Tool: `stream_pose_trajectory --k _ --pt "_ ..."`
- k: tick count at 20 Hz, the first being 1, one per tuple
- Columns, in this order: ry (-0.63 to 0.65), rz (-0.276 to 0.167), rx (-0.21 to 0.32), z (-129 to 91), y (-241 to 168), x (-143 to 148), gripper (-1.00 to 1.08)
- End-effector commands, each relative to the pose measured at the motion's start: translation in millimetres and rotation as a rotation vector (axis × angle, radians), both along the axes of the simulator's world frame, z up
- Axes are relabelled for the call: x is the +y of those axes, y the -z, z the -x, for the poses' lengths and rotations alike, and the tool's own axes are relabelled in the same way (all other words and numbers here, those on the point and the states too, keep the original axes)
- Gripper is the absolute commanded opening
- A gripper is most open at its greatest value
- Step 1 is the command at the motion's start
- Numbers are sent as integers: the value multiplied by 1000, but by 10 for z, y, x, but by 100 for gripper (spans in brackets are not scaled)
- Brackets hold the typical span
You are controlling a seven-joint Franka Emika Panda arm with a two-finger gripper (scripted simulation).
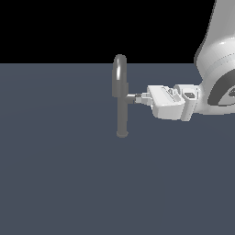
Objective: Turn on the faucet by rotating a designated handle.
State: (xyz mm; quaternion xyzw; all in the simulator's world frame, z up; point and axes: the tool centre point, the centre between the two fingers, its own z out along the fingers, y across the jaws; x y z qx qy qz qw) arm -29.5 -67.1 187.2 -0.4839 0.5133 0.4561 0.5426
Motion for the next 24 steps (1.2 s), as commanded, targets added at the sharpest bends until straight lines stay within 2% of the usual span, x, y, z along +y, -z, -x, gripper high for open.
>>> stream_pose_trajectory --k 1,7,8,20,21,22,24 --pt "3 0 25 19 207 3 -100" --pt "6 -2 53 21 502 3 -100" --pt "-9 -7 -11 -60 112 -9 -100" --pt "6 -2 53 -195 678 -23 -100" --pt "6 -2 53 -195 678 -23 -100" --pt "-38 -31 3 -102 235 -38 -100" --pt "-32 -27 10 -153 301 -39 -100"
